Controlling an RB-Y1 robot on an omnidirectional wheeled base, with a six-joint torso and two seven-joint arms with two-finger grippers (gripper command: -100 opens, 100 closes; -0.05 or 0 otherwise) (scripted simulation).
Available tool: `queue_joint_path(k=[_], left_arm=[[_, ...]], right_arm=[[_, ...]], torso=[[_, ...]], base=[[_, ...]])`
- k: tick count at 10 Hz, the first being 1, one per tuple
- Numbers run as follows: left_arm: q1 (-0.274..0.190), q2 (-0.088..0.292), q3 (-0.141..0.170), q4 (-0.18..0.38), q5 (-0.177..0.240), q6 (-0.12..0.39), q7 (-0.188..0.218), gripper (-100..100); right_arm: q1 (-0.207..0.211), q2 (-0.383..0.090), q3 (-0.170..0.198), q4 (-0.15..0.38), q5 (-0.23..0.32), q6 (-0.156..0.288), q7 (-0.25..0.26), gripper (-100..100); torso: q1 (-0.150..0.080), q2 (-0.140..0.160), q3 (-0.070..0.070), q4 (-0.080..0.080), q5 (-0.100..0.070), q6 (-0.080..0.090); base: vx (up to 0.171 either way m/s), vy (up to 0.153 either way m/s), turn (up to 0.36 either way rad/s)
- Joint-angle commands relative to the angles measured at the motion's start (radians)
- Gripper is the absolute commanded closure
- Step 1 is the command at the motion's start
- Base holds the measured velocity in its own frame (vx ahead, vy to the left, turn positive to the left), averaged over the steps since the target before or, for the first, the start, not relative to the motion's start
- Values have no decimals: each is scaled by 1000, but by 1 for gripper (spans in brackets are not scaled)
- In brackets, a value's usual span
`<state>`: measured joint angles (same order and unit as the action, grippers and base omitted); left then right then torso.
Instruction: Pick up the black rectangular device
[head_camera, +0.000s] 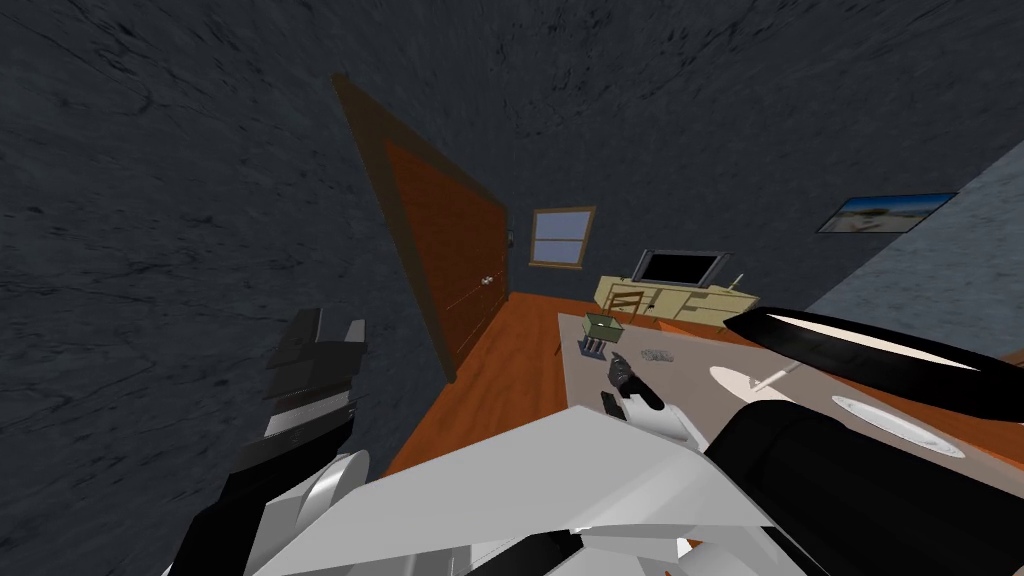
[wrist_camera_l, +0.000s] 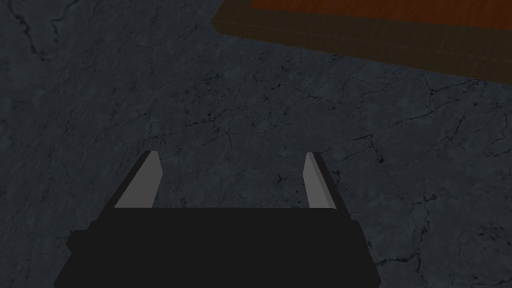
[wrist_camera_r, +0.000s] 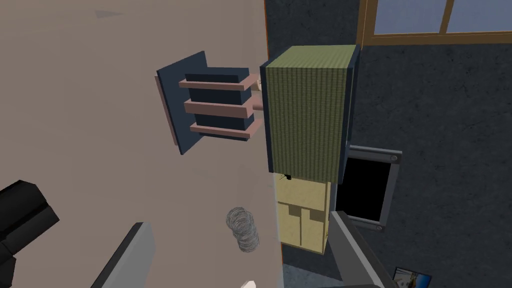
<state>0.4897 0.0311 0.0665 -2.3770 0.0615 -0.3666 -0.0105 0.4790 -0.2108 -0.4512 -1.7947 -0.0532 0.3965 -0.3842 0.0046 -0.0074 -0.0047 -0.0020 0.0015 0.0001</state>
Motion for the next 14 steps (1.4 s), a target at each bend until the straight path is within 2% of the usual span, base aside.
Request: queue_joint_path(k=[1, 2, 3, 4, 5, 6, 7, 8, 9, 10, 11, 12, 13, 14], left_arm=[[0, 0, 0, 0, 0, 0, 0, 0], [0, 0, 0, 0, 0, 0, 0, 0], [0, 0, 0, 0, 0, 0, 0, 0], [0, 0, 0, 0, 0, 0, 0, 0], [0, 0, 0, 0, 0, 0, 0, 0], [0, 0, 0, 0, 0, 0, 0, 0], [0, 0, 0, 0, 0, 0, 0, 0], [0, 0, 0, 0, 0, 0, 0, 0], [0, 0, 0, 0, 0, 0, 0, 0], [0, 0, 0, 0, 0, 0, 0, 0], [0, 0, 0, 0, 0, 0, 0, 0], [0, 0, 0, 0, 0, 0, 0, 0], [0, 0, 0, 0, 0, 0, 0, 0], [0, 0, 0, 0, 0, 0, 0, 0]], right_arm=[[-13, -19, -34, 50, -28, 50, -37, -100], [-13, -19, -34, 59, -28, 75, -37, -100], [-13, -19, -34, 59, -28, 75, -37, -100], [-22, -35, -63, 99, -53, 125, -69, -100], [-22, -35, -63, 107, -53, 129, -69, -100], [-32, -52, -92, 138, -79, 176, -100, -100], [-32, -52, -92, 155, -79, 180, -100, -100], [-41, -70, -122, 193, -107, 216, -132, -100], [-41, -70, -122, 203, -107, 230, -132, -100], [-52, -89, -151, 245, -135, 258, -162, -100], [-52, -89, -151, 251, -135, 278, -162, -100], [-62, -109, -181, 298, -164, 308, -193, -100], [-62, -109, -181, 298, -164, 324, -193, -100], [-72, -128, -209, 345, -193, 357, -222, -100]], torso=[[0, 0, 0, 0, 0, 0], [-1, -2, -1, 0, 0, 0], [-2, 0, 0, 0, -1, 0], [-4, 4, 2, 1, -1, 0], [-3, 3, 2, 1, -1, 0], [-3, 3, 2, 1, -1, 0], [-3, 1, 1, 0, -1, 0], [-3, 1, 0, 0, -1, 0], [-3, 0, 0, 0, -1, 0], [-3, 1, 1, 0, -1, 0], [-4, 0, 0, 0, -1, 0], [-4, 2, 1, 0, -1, 0], [-4, 1, 1, 0, -1, 0], [-4, 2, 1, 0, -1, 0]], base=[[154, 58, 3], [117, 35, 7], [37, 16, 0], [77, 44, 9], [88, 37, -4], [129, 40, 5], [122, 31, 0], [137, 41, 4], [99, 32, -2], [119, 22, -1], [101, 23, 1], [117, 10, -6], [97, 11, -4], [115, 12, -5]])
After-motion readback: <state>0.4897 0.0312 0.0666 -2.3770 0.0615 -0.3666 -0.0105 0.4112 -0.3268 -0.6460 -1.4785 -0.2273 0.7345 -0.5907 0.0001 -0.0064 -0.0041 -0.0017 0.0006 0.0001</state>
